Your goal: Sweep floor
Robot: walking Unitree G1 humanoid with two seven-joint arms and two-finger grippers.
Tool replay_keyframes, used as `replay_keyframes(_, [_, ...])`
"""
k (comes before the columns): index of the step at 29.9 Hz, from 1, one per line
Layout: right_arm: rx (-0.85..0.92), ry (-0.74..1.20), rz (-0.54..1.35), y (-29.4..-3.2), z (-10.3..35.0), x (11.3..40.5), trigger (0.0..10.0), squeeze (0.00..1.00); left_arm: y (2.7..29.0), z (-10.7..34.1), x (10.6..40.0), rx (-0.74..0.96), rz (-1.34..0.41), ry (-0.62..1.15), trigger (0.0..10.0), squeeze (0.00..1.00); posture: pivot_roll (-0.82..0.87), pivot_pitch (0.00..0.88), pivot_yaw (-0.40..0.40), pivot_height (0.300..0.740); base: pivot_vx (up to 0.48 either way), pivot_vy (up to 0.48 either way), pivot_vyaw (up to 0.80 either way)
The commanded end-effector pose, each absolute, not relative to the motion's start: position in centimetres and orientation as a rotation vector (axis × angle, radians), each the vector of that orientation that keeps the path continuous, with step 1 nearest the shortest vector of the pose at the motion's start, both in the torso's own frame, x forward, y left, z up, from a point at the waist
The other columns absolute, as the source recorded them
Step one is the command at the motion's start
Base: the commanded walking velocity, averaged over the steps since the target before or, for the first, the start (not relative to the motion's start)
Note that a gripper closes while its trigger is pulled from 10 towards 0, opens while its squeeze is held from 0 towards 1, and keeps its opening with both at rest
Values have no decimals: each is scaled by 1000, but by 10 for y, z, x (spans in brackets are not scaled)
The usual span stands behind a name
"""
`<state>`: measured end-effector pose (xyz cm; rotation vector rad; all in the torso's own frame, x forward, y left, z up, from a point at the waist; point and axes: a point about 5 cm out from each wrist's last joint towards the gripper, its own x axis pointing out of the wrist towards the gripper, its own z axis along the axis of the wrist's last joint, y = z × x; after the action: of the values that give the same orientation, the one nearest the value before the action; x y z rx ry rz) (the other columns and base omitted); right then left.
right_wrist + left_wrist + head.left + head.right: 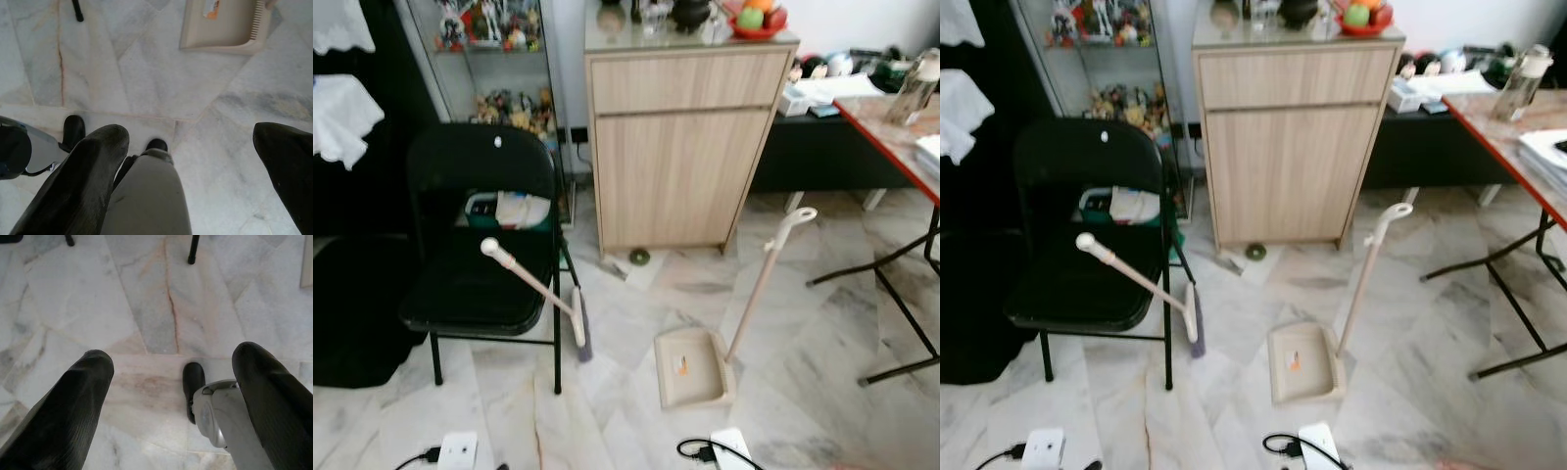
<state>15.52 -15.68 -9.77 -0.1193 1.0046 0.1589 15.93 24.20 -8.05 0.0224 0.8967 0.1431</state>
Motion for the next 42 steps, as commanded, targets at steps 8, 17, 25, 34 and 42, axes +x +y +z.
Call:
replay_keyframes(8, [-108, 1022, 149, -159, -99, 154, 10000, 0, 239, -82, 160, 12, 141, 912, 10000, 0, 3, 58, -1, 740, 213, 0, 0])
replay_keyframes(17, [-101, 1025, 150, -159, -99, 152, 10000, 0, 241, -82, 159, 32, 160, 913, 10000, 0, 8, 59, -4, 740, 27, 0, 0])
replay_keyframes(25, [-96, 1028, 150, -162, -100, 148, 10000, 0, 242, -81, 160, 16, 172, 899, 10000, 0, 8, 68, -3, 740, 0, 0, 0])
replay_keyframes(34, [-86, 1032, 147, -156, -102, 144, 10000, 0, 242, -80, 161, 0, 183, 901, 10000, 0, 5, 76, 0, 740, 0, 0, 0])
replay_keyframes(42, [-77, 1028, 149, -151, -102, 145, 10000, 0, 243, -80, 162, -19, 201, 901, 10000, 0, 7, 93, -2, 740, 0, 0, 0])
